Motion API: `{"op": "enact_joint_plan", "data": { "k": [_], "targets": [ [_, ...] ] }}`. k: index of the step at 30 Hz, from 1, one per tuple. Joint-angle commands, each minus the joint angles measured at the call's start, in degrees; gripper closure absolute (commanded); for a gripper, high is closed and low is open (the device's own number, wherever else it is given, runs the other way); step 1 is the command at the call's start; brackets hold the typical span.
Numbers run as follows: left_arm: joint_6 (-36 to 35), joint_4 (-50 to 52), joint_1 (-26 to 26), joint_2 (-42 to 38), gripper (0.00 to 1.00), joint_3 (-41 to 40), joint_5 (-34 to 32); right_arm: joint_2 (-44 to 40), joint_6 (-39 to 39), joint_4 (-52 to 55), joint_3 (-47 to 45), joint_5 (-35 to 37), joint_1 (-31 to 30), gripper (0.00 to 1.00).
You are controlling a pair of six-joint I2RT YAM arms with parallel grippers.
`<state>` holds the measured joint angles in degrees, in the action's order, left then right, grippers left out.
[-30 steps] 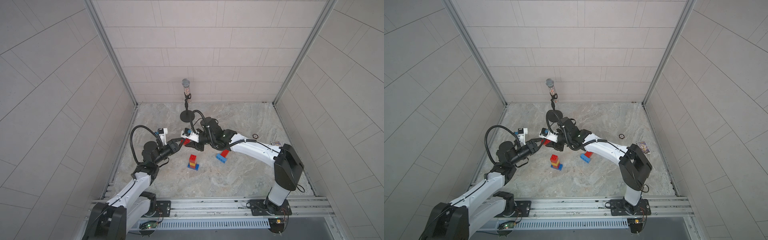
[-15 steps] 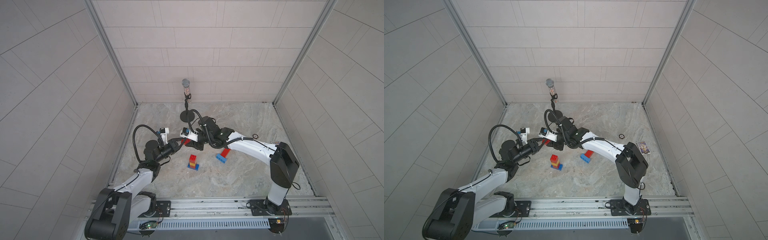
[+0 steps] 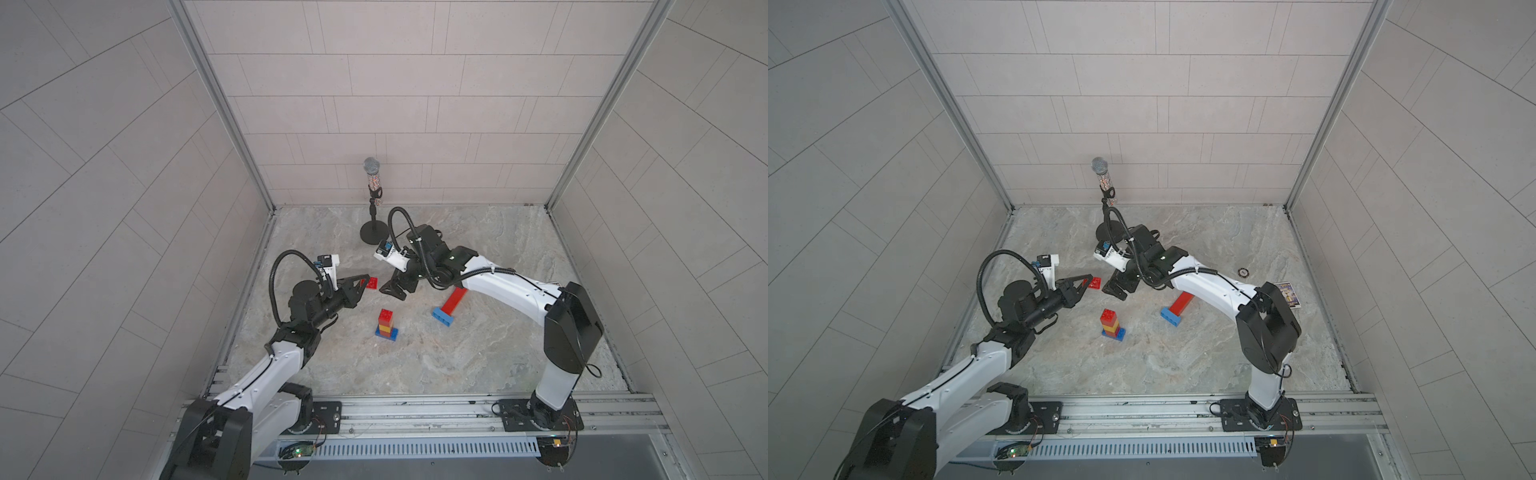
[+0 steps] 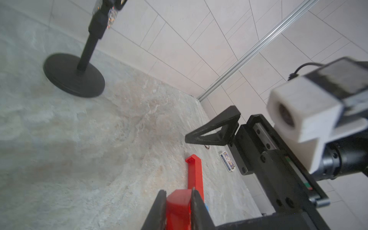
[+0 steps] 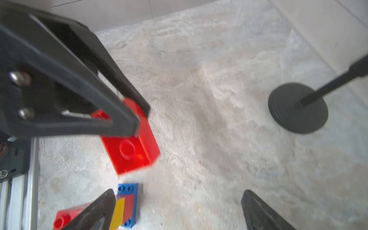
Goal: Assemble the number 1 with lego
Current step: Adjust the lego brick.
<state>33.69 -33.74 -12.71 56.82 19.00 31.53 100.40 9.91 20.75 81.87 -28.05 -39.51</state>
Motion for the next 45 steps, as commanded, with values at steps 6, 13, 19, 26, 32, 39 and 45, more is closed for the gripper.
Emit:
{"op": "enact_joint_plan", "data": {
  "k": [6,13,19,26,32,39,45],
  "targets": [
    [-11.11,-18.91,-0.24,6.91,1.0,0.61,-0.15,2.45,-49.13,-21.79,0.68,-37.24,10.95,0.01],
    [-2.62,-44.16,-0.13,18.67,1.0,2.49,13.59,22.55,-125.68,-101.73,3.22,-43.94,14.28,0.01],
    [-2.55,-44.28,-0.32,16.27,1.0,6.15,19.1,21.74,-119.09,-101.7,-2.57,-44.37,14.3,0.01],
    [-3.87,-43.73,-0.36,15.41,1.0,9.03,21.17,16.28,-113.36,-101.7,-11.05,-44.48,14.29,0.01],
    [-5.96,-42.63,-0.31,15.3,0.99,8.51,20.84,11.09,-113.0,-101.7,-15.81,-44.07,13.34,0.18],
    [-6.72,-42.24,-0.3,16.26,0.99,9.12,21.31,10.19,-113.75,-101.7,-19.29,-41.64,9.84,0.23],
    [-6.35,-43.38,-0.33,17.18,0.99,8.77,21.6,10.29,-114.32,-101.7,-19.36,-39.33,8.36,0.29]
  ]
}}
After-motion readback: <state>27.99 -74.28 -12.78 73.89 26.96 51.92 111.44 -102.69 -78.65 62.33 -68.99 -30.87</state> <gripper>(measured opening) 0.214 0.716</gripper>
